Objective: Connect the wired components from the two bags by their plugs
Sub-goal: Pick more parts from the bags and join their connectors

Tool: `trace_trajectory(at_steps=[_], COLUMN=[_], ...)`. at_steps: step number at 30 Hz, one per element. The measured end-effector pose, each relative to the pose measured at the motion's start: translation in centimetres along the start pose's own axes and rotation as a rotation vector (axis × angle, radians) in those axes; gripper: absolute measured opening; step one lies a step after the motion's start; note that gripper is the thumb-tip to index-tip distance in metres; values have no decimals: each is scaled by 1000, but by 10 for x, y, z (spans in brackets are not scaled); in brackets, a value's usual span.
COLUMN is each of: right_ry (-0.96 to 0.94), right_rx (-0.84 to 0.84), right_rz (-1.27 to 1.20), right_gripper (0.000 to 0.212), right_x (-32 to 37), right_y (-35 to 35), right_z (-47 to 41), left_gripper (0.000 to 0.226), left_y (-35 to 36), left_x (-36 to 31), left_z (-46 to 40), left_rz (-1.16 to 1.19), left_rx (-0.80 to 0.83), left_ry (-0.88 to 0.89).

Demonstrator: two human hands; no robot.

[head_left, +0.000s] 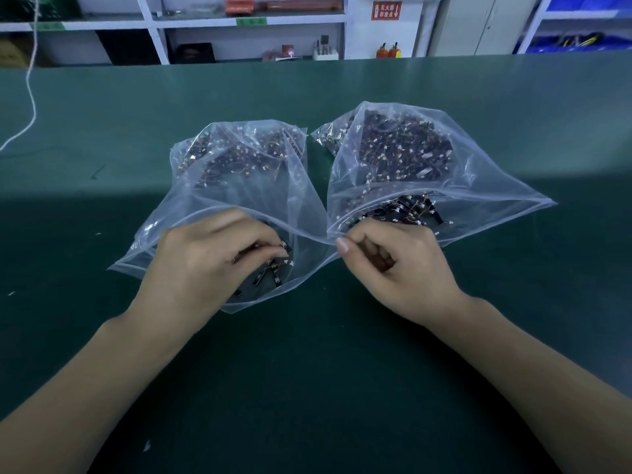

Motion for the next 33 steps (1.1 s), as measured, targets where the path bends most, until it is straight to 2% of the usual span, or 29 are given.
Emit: trace_trajectory(at_steps=[5, 10, 12, 20, 28, 33], right_ry=[11, -5, -15, -161, -180, -184], right_rx=[79, 157, 154, 137, 74, 60], right_rz=[7, 50, 39, -14, -37, -97], right_gripper=[13, 39, 41, 11, 7, 9], right_x=[4, 8, 8, 11, 8, 10], right_y=[8, 16, 17, 20, 13, 10], right_z=[-2, -2, -3, -2, 1, 2], left_gripper=[9, 6, 7, 10, 29, 21], left_y=[3, 15, 21, 29, 34, 31], left_x=[-2, -7, -12, -10, -9, -5], left_z=[0, 0, 0, 2, 2, 2], left_rz=[20, 161, 189, 234, 282, 232], left_rx=[-29, 0, 31, 49, 54, 44], left_ry=[12, 10, 26, 12, -3, -48])
Point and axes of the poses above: each hand's wrist, its own z-axis away from the middle knuckle, its own y-axis out of the palm, x = y × z, the point moved 9 cm from there along -z, towards the middle knuckle, and after that the axes turned 13 degrees about x, right-handed, at the moved point
